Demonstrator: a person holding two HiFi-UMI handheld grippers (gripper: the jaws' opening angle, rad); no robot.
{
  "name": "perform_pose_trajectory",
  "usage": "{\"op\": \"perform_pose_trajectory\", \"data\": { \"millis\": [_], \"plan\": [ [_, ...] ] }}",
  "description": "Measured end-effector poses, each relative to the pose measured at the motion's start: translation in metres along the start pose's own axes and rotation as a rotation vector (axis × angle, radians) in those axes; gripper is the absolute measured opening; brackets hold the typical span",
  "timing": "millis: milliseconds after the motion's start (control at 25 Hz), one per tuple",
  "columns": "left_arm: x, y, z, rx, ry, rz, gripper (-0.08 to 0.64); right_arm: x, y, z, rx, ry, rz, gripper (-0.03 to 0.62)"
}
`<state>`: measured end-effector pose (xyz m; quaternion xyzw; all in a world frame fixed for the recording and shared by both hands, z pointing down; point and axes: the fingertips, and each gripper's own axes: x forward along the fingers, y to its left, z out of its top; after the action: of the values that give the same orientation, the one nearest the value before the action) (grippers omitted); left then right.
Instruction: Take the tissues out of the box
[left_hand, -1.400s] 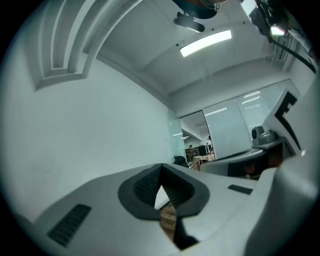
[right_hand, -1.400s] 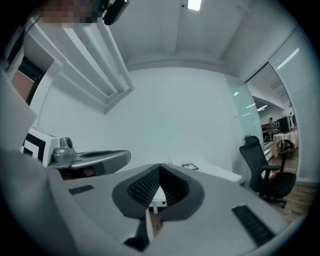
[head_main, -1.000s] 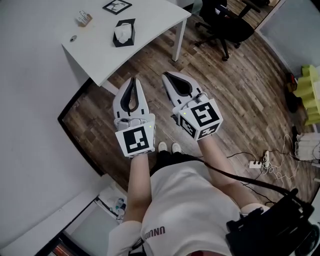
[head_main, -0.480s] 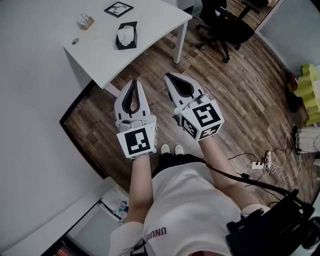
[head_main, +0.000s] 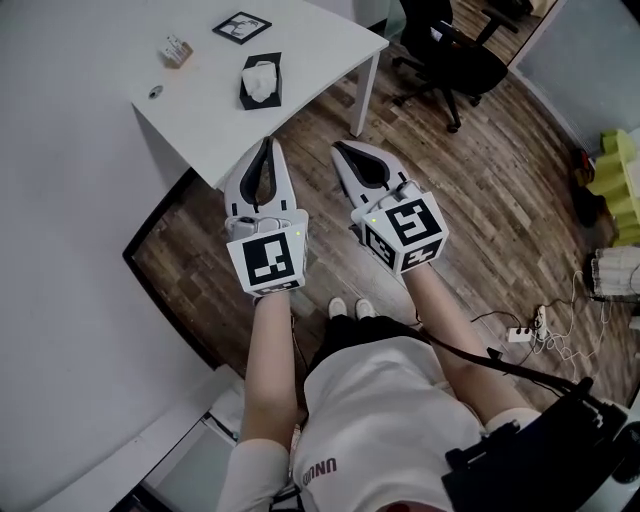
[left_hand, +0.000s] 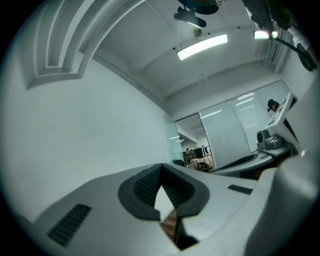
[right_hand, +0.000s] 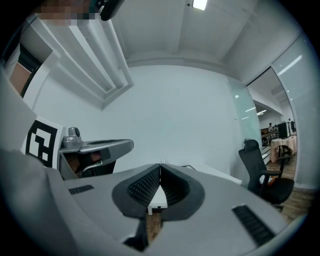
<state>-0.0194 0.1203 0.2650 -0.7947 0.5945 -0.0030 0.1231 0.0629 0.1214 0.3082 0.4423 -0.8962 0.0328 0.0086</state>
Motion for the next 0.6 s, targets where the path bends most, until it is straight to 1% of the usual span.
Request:
{"op": "perform_pose_trajectory", "data": {
  "millis": [120, 360, 600],
  "plan": [
    [0.013, 0.014, 0.006, 0.019, -0.019, -0.011, 0.012, 0.01, -0.001, 0.005, -0.012, -0.009, -0.014, 0.018],
    [0.025, 0.032, 0.01, 0.026, -0.032, -0.016, 0.012, 0.024, 0.003, 0.008, -0.018, -0.014, -0.021, 0.018],
    [0.031, 0.045, 0.0, 0.012, -0.024, 0.014, 0.012, 0.037, -0.001, 0.004, -0.017, -0.014, -0.012, 0.018]
  ]
}}
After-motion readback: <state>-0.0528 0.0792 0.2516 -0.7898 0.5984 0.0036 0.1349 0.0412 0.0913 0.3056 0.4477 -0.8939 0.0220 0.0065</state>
